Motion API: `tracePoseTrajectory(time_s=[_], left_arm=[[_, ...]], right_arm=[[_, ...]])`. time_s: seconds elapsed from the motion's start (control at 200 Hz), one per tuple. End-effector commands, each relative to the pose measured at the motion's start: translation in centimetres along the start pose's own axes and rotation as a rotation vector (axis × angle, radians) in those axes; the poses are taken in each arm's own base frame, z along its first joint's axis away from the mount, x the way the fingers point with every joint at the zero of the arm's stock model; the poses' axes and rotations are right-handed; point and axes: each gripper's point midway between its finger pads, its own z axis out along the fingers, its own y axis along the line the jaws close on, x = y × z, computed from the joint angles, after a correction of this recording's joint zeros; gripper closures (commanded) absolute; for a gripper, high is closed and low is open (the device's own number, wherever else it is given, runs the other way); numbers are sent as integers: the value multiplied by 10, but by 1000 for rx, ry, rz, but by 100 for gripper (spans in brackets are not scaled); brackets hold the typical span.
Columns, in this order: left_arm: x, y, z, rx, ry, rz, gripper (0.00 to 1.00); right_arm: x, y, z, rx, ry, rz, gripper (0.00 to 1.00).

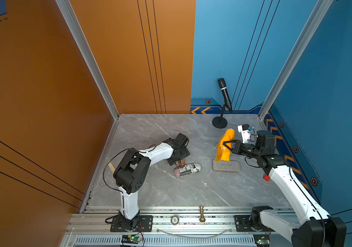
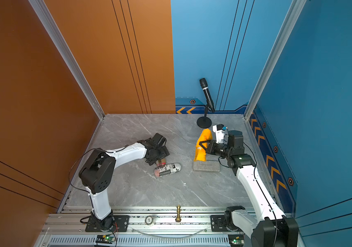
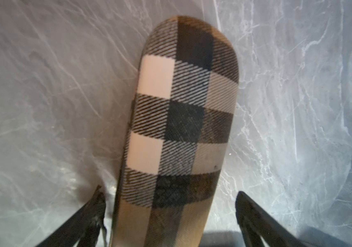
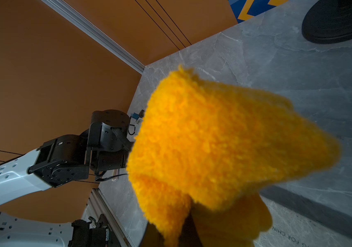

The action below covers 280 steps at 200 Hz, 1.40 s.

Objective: Wipe the eyeglass case
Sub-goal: Adjust the eyeglass case at the center of the board.

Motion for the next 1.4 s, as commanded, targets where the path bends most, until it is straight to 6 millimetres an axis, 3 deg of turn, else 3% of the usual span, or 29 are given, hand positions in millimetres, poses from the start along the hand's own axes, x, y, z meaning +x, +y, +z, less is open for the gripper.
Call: tracePoseTrajectory(time_s=[0.0, 0.586, 0.681, 0.796, 0.891, 1.051, 1.176, 1.397], left_arm=[[7, -14, -4, 29, 31, -10, 6], [16, -59, 4, 190, 107, -26, 7], [18, -74, -4, 271, 149, 6, 7], [24, -98, -31, 410, 167, 116, 7], [23, -89, -55, 401, 132, 263, 7], [-5, -56, -83, 290, 50, 571, 7], [-23, -33, -85, 170, 5, 777, 7], [-23, -23, -72, 106, -52, 1157, 11]], right_arm=[[-4, 9, -6, -33, -26, -45, 100], [-4, 13, -16, -17, -42, -47, 100], [-6, 13, -15, -14, -47, -42, 100], [-8, 13, -14, -12, -47, -38, 100], [-9, 14, -11, -11, -38, -39, 100], [-9, 15, -4, 11, -16, -51, 100], [-9, 18, 1, 23, -1, -62, 100], [-3, 22, 8, 48, 21, -77, 100]])
